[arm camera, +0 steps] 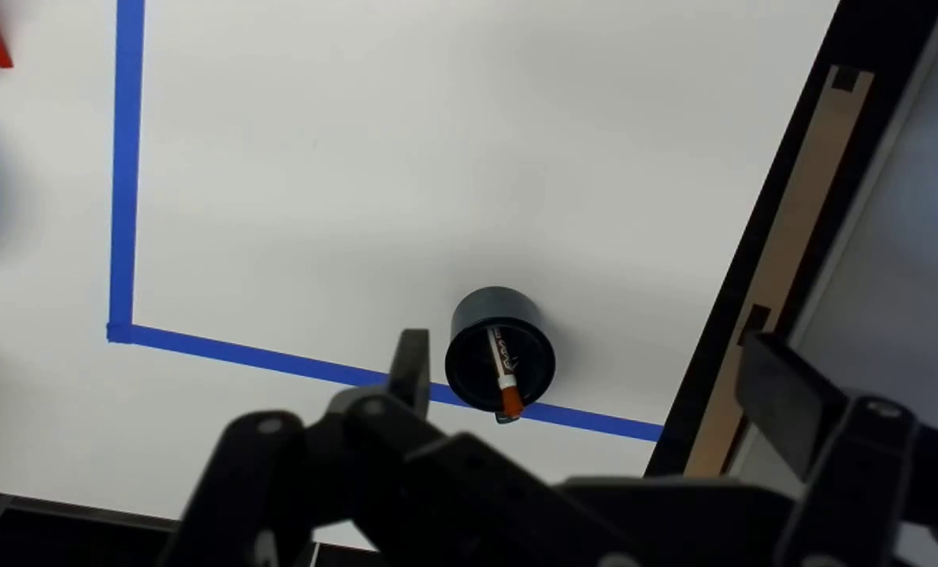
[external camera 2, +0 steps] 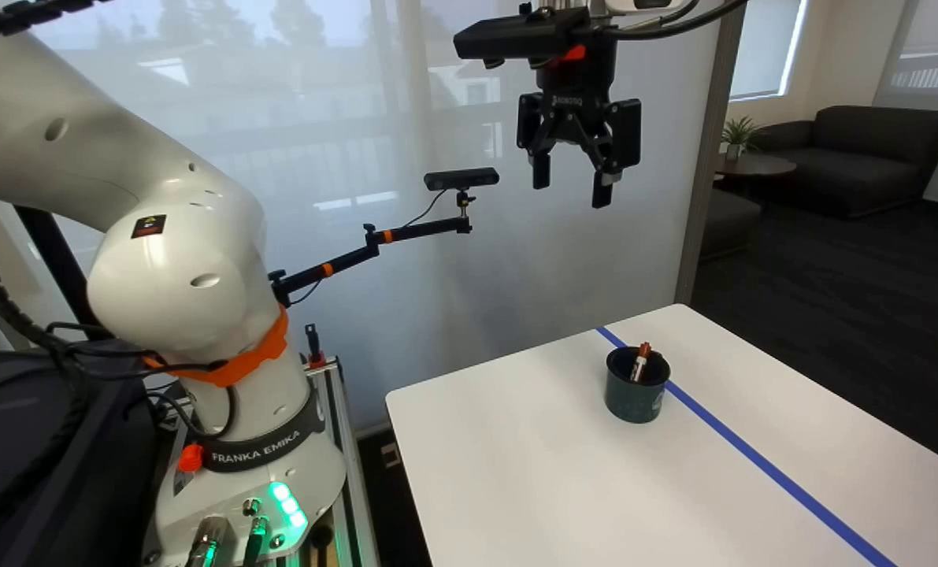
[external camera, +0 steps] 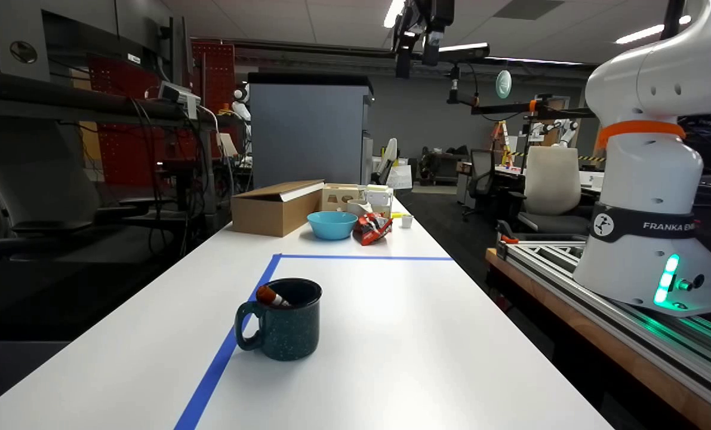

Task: Take the red marker out of the mug and put it on the tabletop.

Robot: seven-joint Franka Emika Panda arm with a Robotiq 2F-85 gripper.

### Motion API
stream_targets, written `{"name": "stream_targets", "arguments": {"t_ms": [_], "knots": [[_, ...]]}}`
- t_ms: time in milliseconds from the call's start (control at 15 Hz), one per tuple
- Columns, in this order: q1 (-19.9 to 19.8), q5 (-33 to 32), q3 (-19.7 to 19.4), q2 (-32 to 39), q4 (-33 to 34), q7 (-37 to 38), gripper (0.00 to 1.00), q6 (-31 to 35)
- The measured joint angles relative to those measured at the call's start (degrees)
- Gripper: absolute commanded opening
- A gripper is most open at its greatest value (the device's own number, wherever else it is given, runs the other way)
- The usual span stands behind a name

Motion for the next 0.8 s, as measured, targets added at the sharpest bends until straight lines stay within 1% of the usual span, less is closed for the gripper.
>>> {"name": "stream_targets", "arguments": {"t_ms": [333,467,600,800], "knots": [[0.0,0.0,0.0,0.0,0.0,0.0,1.00,0.0],[0.0,0.0,-0.2,0.5,-0.2,0.0,1.00,1.3],[0.0,0.0,-1.2,2.4,-0.6,-1.6,1.00,5.0],[0.0,-0.1,-3.4,8.0,-0.8,-7.9,1.00,12.9]]}}
